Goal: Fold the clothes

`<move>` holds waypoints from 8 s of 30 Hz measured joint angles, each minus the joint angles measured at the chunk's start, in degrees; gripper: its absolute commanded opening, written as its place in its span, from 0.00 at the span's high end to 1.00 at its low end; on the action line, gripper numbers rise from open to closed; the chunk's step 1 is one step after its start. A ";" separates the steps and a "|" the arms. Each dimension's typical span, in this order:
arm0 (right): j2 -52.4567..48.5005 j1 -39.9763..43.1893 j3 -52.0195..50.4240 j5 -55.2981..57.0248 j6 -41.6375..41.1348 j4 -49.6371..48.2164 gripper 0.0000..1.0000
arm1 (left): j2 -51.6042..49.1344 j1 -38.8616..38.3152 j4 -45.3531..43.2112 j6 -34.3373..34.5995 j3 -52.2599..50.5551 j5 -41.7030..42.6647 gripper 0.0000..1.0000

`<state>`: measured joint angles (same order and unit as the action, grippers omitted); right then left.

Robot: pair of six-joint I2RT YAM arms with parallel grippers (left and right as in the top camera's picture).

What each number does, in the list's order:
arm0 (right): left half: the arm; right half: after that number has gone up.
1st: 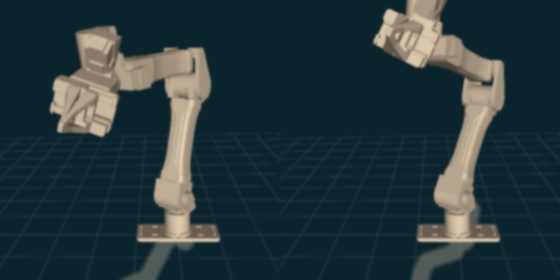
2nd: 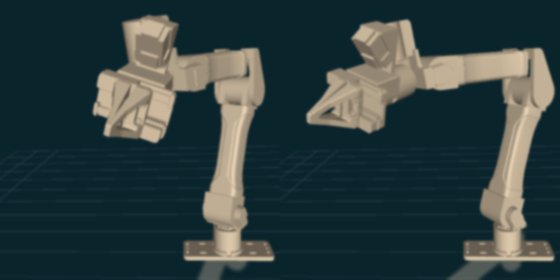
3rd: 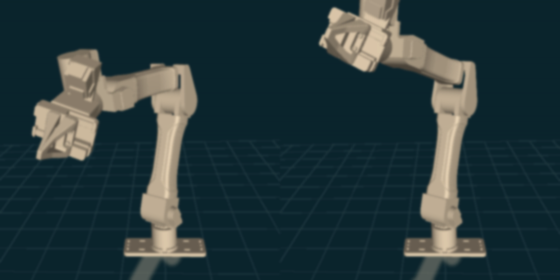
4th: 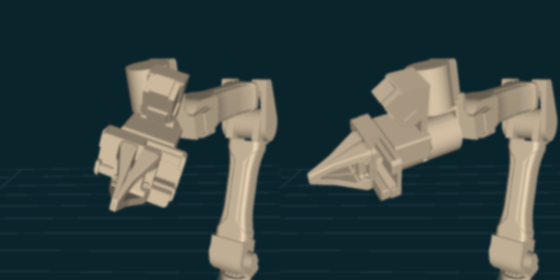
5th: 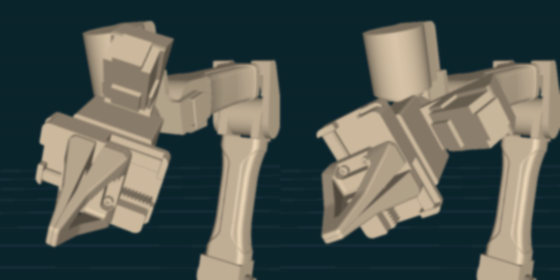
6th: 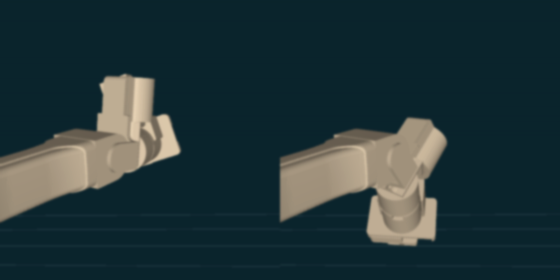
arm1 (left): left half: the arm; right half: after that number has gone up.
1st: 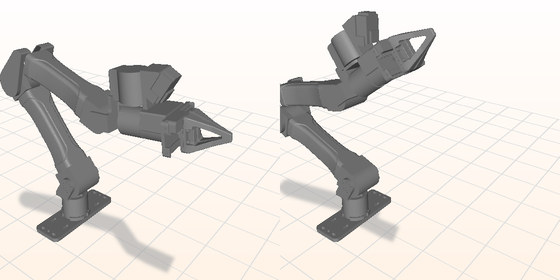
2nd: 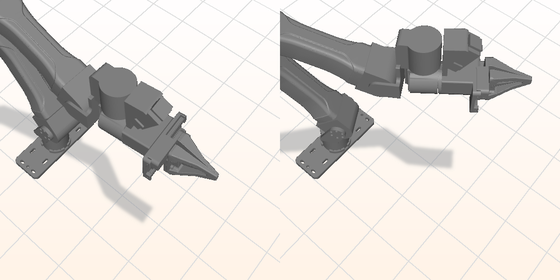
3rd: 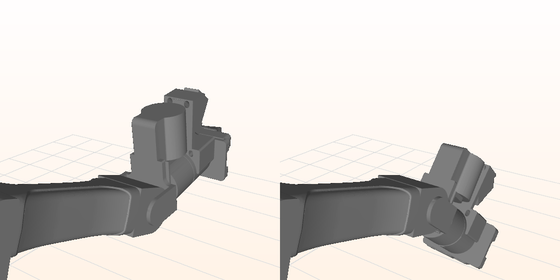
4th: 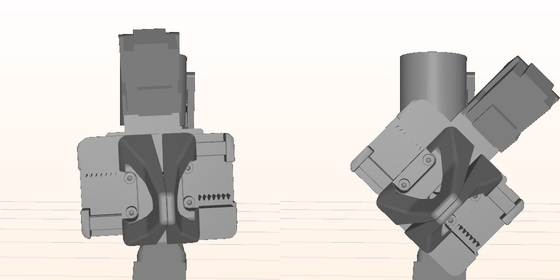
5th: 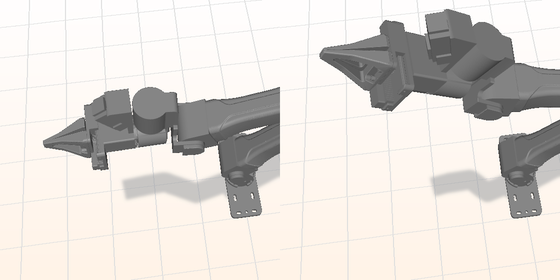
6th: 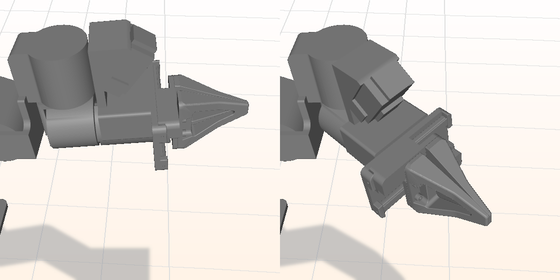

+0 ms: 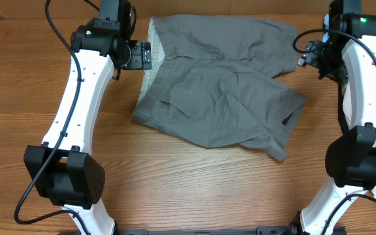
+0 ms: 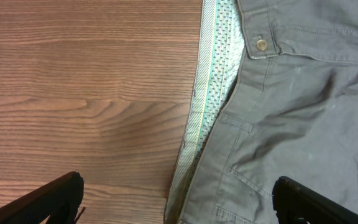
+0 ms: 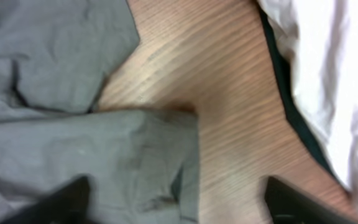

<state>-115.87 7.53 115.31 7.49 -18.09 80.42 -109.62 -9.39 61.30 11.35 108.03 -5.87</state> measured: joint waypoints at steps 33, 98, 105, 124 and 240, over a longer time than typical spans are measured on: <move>-0.02 1.01 -0.02 0.00 0.07 1.88 0.00 | -1.44 0.15 1.16 -4.04 -3.02 11.17 0.46; -0.02 1.01 -0.02 0.00 0.09 1.88 0.00 | -24.72 7.32 13.51 -22.01 -2.25 40.94 0.83; -0.02 1.01 -0.02 0.00 0.09 1.88 0.00 | -24.61 7.32 14.95 -22.75 -1.73 44.68 0.96; -0.02 1.01 -0.02 0.00 0.07 1.86 0.00 | -13.11 3.13 17.73 -16.20 -5.73 31.65 0.89; -0.11 10.54 -23.15 -23.17 4.96 -11.91 0.38 | 6.75 -3.98 10.36 0.09 -12.02 13.86 0.00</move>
<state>-115.98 18.06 92.16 -15.68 -13.13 68.51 -102.87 -13.37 71.66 11.44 96.01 7.99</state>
